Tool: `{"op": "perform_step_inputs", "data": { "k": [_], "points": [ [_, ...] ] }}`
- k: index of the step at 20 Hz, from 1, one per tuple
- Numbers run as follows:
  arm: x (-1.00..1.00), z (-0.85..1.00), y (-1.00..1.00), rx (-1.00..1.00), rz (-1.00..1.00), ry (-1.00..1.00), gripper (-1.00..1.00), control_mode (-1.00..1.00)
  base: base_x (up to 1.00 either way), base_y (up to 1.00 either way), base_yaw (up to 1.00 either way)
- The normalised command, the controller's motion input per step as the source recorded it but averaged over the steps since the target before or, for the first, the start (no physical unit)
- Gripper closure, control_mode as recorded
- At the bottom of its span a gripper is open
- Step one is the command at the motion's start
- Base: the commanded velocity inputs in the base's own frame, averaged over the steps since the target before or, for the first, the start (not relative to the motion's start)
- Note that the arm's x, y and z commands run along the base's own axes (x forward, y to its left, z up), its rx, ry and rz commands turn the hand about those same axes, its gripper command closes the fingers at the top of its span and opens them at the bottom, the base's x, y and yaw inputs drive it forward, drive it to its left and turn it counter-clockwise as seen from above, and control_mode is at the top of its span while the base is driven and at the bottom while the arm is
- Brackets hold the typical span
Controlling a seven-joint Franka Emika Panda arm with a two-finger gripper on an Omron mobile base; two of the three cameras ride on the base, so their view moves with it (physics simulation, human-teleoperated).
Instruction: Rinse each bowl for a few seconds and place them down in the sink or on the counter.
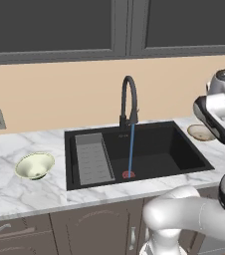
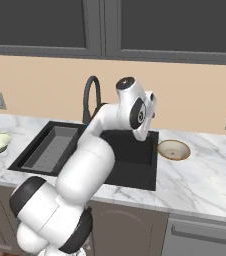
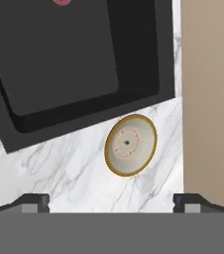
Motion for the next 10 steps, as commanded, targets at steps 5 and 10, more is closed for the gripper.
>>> {"op": "perform_step_inputs", "data": {
  "k": [5,10],
  "points": [
    [-0.18,0.47,0.47,0.05,0.23,-0.01,-1.00,-1.00,0.00,0.00,0.00],
    [-0.10,0.37,0.49,0.07,0.25,0.00,-1.00,-1.00,0.00,0.00,0.00]
  ]
}}
